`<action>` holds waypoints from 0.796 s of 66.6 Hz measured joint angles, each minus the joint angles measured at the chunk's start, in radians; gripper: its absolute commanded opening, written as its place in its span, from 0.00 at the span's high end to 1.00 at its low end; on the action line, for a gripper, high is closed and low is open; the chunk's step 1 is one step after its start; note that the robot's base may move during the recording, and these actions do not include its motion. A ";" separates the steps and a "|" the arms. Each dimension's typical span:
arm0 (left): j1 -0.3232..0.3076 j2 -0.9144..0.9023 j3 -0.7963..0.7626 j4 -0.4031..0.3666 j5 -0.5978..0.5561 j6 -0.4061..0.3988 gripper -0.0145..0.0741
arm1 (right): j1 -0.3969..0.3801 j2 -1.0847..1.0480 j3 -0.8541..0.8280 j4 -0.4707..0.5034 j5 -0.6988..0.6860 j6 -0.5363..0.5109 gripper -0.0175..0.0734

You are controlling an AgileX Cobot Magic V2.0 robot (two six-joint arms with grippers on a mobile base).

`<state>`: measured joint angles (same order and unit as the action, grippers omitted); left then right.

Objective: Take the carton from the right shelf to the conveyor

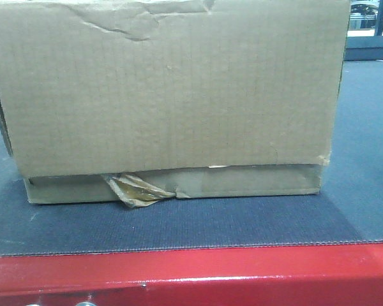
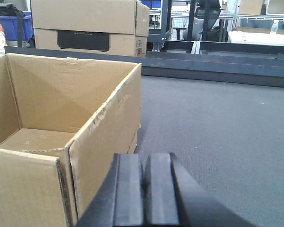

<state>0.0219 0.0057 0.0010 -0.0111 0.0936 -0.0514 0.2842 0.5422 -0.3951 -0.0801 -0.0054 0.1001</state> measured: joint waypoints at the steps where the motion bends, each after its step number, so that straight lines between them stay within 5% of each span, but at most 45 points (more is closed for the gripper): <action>1: 0.000 0.000 0.000 0.000 0.000 0.000 0.83 | 0.000 0.000 0.000 0.000 0.000 0.000 0.88; 42: 0.000 0.000 0.000 -0.002 0.000 0.000 0.83 | 0.000 0.000 0.000 -0.004 -0.002 -0.003 0.88; 53: 0.000 0.000 0.000 -0.002 0.000 0.000 0.83 | -0.079 -0.038 0.004 0.002 0.054 -0.012 0.88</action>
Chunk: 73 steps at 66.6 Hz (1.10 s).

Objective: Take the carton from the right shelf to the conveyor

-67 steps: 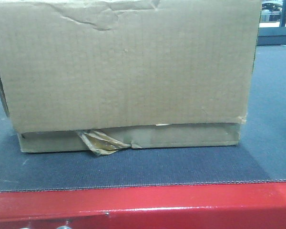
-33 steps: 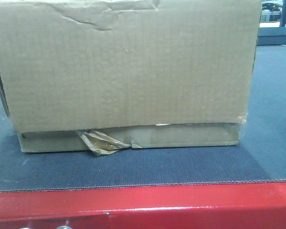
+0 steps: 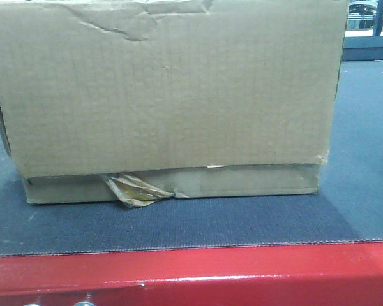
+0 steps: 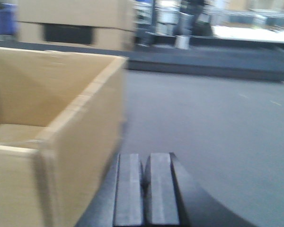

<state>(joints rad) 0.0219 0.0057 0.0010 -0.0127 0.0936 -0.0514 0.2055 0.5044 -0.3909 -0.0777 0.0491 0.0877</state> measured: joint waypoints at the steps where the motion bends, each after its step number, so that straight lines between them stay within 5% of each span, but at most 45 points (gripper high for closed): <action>1: 0.000 0.000 0.000 0.000 0.000 0.000 0.83 | -0.024 -0.013 0.005 0.003 0.008 0.000 0.88; 14: 0.000 0.000 0.000 0.000 0.000 0.000 0.83 | -0.184 -0.212 0.110 0.035 0.037 0.000 0.88; 26: 0.000 0.000 0.000 -0.001 0.000 0.000 0.83 | -0.255 -0.389 0.286 0.087 0.037 -0.001 0.88; 73: 0.000 0.000 0.002 -0.001 -0.001 0.000 0.83 | -0.260 -0.497 0.391 0.103 0.080 -0.001 0.88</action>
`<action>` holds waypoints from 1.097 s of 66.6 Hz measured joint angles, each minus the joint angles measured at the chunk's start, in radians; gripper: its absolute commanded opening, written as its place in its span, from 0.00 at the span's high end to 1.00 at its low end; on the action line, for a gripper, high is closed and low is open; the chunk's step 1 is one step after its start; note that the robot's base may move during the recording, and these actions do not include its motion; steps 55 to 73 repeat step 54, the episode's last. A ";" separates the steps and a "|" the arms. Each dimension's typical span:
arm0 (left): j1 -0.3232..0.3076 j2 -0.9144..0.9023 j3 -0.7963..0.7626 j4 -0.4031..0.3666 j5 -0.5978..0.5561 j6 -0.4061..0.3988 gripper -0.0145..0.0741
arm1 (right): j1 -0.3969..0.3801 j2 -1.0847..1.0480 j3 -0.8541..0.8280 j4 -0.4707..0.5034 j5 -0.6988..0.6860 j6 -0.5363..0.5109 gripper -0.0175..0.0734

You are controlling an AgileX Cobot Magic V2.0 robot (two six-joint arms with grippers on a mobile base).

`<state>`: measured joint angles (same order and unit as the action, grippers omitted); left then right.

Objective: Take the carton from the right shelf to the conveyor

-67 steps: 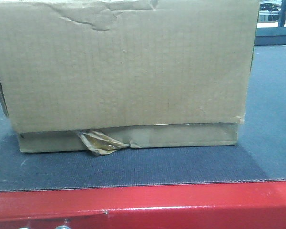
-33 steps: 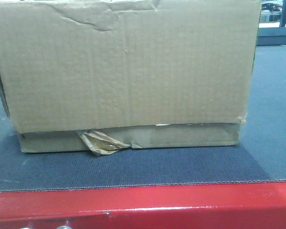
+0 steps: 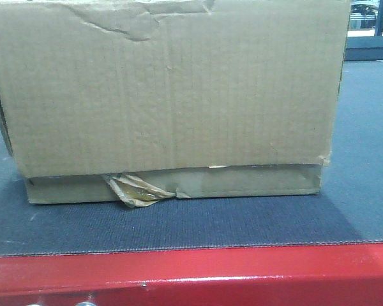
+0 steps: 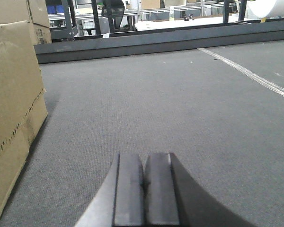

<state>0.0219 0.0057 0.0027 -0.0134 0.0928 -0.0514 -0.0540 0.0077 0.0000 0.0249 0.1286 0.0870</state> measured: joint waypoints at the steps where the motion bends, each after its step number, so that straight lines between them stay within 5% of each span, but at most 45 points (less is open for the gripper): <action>1: 0.000 0.000 0.000 0.000 0.000 0.000 0.83 | 0.000 0.000 0.000 0.000 0.000 0.000 0.88; 73: 0.000 0.000 0.000 0.000 0.000 0.000 0.83 | 0.000 0.000 0.000 0.000 -0.001 -0.002 0.88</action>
